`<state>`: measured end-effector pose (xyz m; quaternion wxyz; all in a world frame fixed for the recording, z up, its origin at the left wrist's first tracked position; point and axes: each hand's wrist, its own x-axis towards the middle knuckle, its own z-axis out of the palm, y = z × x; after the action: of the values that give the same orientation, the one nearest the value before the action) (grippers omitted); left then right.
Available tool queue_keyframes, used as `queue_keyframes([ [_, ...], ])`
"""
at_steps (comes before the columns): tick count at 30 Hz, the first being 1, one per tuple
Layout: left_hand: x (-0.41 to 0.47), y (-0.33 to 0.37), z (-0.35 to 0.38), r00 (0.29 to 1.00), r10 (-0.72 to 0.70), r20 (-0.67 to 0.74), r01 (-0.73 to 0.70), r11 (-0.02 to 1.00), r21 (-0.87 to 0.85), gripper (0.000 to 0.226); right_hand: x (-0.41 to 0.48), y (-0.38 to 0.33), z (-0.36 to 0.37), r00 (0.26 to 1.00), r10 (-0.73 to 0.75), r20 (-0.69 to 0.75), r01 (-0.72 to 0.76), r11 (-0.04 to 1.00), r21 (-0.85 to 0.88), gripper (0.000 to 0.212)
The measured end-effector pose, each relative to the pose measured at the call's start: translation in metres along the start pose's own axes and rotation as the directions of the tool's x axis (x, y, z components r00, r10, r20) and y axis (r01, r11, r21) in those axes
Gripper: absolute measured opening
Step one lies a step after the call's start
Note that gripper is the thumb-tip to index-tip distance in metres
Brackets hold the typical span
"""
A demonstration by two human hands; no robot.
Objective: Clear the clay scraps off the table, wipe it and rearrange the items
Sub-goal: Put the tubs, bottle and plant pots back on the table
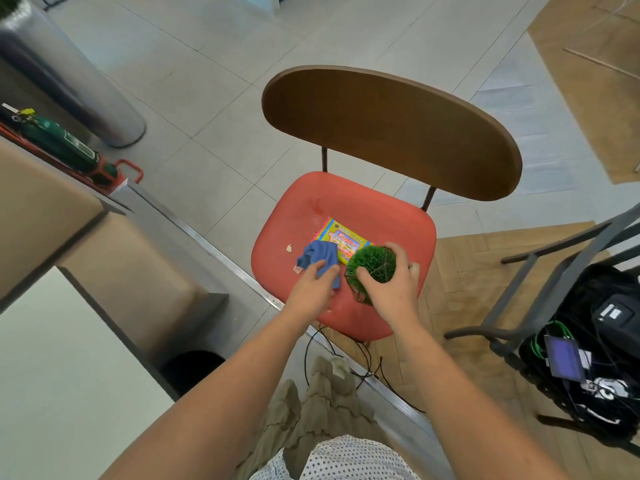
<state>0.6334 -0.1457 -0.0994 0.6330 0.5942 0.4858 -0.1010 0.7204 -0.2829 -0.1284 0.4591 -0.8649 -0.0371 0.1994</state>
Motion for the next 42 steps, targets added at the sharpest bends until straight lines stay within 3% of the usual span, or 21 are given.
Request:
queue_keyframes([
  [2, -0.004, 0.001, -0.008, 1.000, -0.018, -0.006, 0.018, 0.999, -0.050, 0.076, -0.011, -0.013, 0.006, 0.998, -0.056, 0.043, 0.054, 0.998, 0.038, 0.070],
  [6, -0.024, 0.003, -0.034, 0.998, -0.025, -0.064, 0.013, 0.983, -0.183, 0.042, -0.033, -0.042, 0.030, 0.979, -0.153, 0.137, 0.136, 0.982, 0.128, 0.071],
  [16, -0.087, -0.045, -0.124, 0.981, -0.017, -0.194, -0.096, 0.823, -0.560, 0.045, -0.101, -0.099, 0.110, 0.849, -0.367, 0.380, 0.295, 0.926, 0.235, 0.067],
  [24, -0.146, -0.113, -0.206, 0.928, -0.004, -0.373, -0.251, 0.732, -0.633, 0.049, -0.190, -0.134, 0.174, 0.682, -0.429, 0.593, 0.331, 0.903, 0.273, 0.064],
  [31, -0.219, -0.202, -0.289, 0.845, -0.051, -0.532, -0.370, 0.663, -0.651, 0.036, -0.296, -0.147, 0.243, 0.516, -0.473, 0.714, 0.368, 0.875, 0.314, 0.042],
  [35, -0.262, -0.267, -0.330, 0.822, -0.061, -0.567, -0.393, 0.661, -0.640, 0.038, -0.373, -0.136, 0.286, 0.503, -0.419, 0.756, 0.300, 0.905, 0.302, 0.034],
  [42, -0.326, -0.360, -0.393, 0.779, -0.076, -0.623, -0.440, 0.642, -0.628, 0.042, -0.489, -0.127, 0.342, 0.496, -0.326, 0.805, 0.251, 0.941, 0.226, 0.039],
])
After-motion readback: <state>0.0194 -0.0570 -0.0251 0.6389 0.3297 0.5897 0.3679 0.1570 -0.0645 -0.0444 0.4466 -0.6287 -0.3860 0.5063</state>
